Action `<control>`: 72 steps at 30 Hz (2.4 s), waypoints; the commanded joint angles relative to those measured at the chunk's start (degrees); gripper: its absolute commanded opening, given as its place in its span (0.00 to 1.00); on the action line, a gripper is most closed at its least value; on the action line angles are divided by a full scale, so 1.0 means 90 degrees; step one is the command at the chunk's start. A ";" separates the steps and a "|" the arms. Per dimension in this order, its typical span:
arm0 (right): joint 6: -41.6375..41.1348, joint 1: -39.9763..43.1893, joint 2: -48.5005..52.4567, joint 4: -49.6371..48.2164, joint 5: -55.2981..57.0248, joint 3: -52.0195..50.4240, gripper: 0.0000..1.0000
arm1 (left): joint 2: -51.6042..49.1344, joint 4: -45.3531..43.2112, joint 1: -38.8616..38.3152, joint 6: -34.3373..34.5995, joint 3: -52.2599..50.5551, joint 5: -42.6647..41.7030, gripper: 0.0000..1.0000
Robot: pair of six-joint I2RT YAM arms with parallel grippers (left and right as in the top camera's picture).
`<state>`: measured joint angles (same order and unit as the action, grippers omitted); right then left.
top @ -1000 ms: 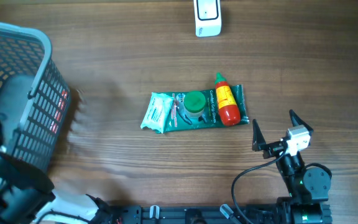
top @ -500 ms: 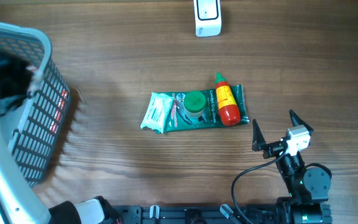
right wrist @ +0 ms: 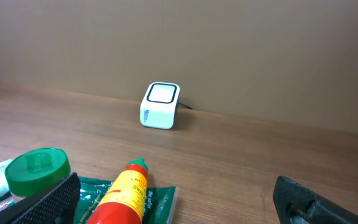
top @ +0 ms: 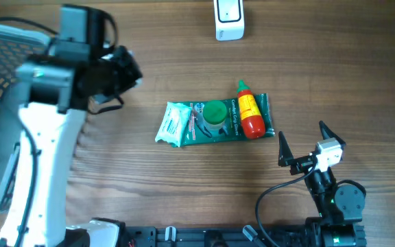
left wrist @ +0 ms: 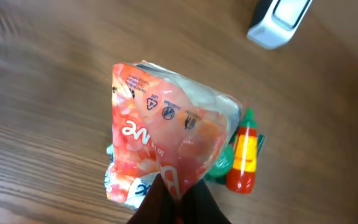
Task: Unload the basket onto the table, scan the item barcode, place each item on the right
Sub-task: 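Carry the snack pack out and place it on the tissue pack, then reach the left gripper into the basket and grasp the red Nescafe stick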
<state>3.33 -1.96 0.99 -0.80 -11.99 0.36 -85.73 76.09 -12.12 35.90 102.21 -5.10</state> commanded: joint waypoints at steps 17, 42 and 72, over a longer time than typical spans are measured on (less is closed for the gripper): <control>0.0085 -0.0027 -0.0051 -0.0017 -0.0102 -0.0007 1.00 | -0.0478 -0.3390 -0.2004 0.0449 -0.3220 0.0070 0.08; 0.0085 -0.0027 -0.0051 -0.0017 -0.0102 -0.0007 1.00 | -0.2101 -0.3254 -0.1819 0.1870 -0.3728 0.1020 1.00; 0.0087 -0.0027 -0.0051 -0.0017 -0.0102 -0.0007 1.00 | -0.1120 0.0148 0.4823 0.7949 0.0585 0.1610 1.00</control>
<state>3.33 -1.96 0.99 -0.80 -11.99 0.36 -91.13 77.21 29.71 93.32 107.37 10.39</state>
